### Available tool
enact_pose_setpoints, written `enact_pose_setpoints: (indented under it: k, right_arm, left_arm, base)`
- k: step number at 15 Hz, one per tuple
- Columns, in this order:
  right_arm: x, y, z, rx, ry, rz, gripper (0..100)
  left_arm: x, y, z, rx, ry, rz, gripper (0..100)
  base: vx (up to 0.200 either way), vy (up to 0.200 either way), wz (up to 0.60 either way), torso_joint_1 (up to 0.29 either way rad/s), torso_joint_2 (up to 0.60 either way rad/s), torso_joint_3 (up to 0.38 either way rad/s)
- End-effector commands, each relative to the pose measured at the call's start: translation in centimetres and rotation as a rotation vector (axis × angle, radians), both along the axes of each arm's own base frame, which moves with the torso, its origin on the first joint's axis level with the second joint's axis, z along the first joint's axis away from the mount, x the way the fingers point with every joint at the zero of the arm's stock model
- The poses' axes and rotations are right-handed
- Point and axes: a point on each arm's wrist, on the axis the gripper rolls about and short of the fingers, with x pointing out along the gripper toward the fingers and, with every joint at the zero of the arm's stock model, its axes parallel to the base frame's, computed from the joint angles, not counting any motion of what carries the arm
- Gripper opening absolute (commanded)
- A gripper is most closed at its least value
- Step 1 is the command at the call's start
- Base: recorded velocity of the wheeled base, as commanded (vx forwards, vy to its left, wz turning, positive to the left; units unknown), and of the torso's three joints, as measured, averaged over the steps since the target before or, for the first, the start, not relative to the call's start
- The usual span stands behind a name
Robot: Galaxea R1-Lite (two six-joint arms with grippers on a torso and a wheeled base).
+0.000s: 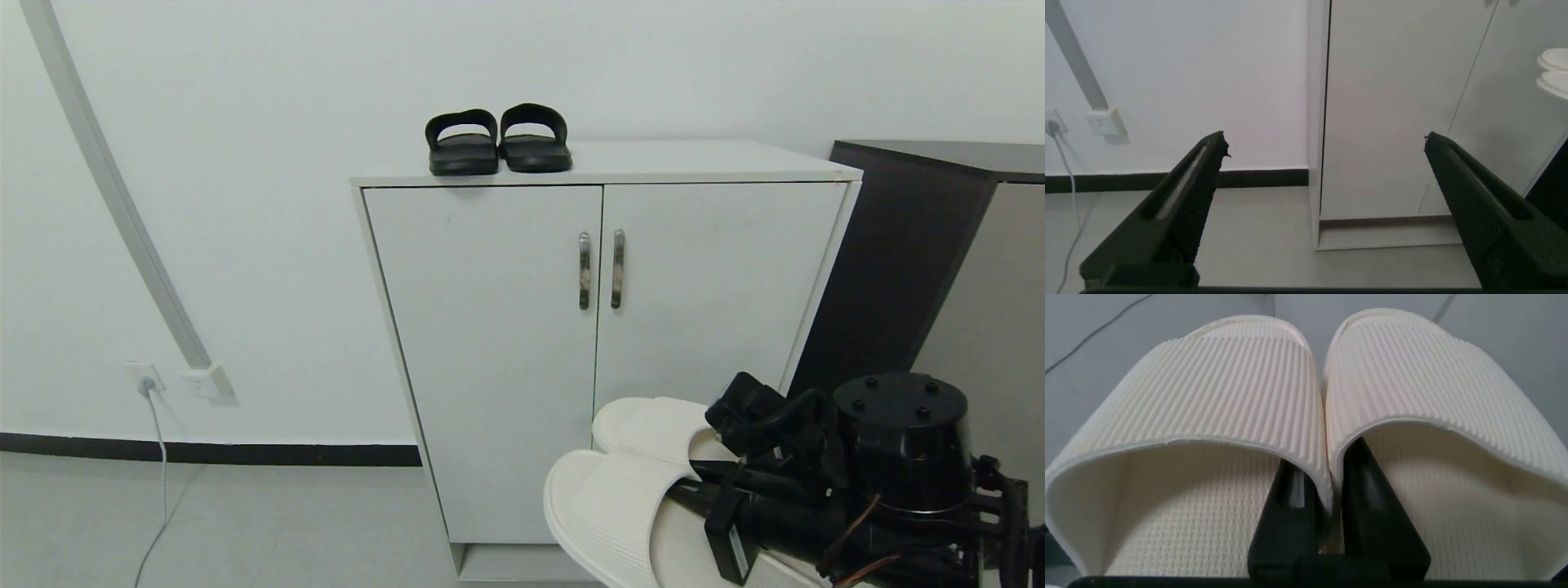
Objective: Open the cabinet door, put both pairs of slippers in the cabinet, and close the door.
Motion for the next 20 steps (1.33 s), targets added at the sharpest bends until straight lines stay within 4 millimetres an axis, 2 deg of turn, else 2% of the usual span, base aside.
enact_pose_setpoints:
  k: [1, 5, 6, 8, 11, 13, 15, 20]
  right_arm:
    - [0.0, 0.0, 0.1, 0.002, -0.002, 0.0, 0]
    - [0.1, 0.1, 0.0, 0.016, -0.009, 0.001, 0]
    - [0.1, 0.1, 0.0, 0.015, -0.01, 0.002, 0]
    - [0.1, 0.1, -0.1, 0.017, -0.008, 0.001, 0]
    - [0.1, 0.1, -0.1, 0.021, -0.013, 0.001, 0]
    - [0.0, 0.0, -0.1, 0.027, -0.023, 0.001, 0]
    - [0.0, 0.0, -0.1, 0.035, -0.034, 0.0, 0]
    - [0.0, 0.0, -0.1, 0.036, -0.035, -0.002, 0]
  left_arm:
    - [0.0, 0.0, 0.0, 0.0, 0.0, 0.0, 100]
    - [0.4, 0.1, 0.5, 0.025, 0.043, 0.028, 100]
    - [0.5, 0.1, 1.3, 0.022, 0.052, 0.015, 100]
    - [1.4, -0.1, 4.9, 0.018, 0.075, -0.056, 100]
    - [4.5, -0.6, 7.6, -0.014, 0.228, -0.288, 100]
    - [6.6, -0.9, 8.7, -0.034, 0.255, -0.405, 100]
    - [9.2, -1.1, 9.2, -0.051, 0.265, -0.485, 100]
    - [15.1, -1.8, 8.8, -0.065, 0.314, -0.574, 100]
  base:
    - [0.0, 0.0, 0.0, 0.0, 0.0, 0.0]
    - [0.0, 0.0, 0.0, 0.0, 0.0, 0.0]
    - [0.0, 0.0, 0.0, 0.0, 0.0, 0.0]
    - [0.0, 0.0, 0.0, 0.0, 0.0, 0.0]
    - [0.0, 0.0, 0.0, 0.0, 0.0, 0.0]
    - [0.0, 0.0, 0.0, 0.0, 0.0, 0.0]
    - [0.0, 0.0, 0.0, 0.0, 0.0, 0.0]
    - [0.0, 0.0, 0.0, 0.0, 0.0, 0.0]
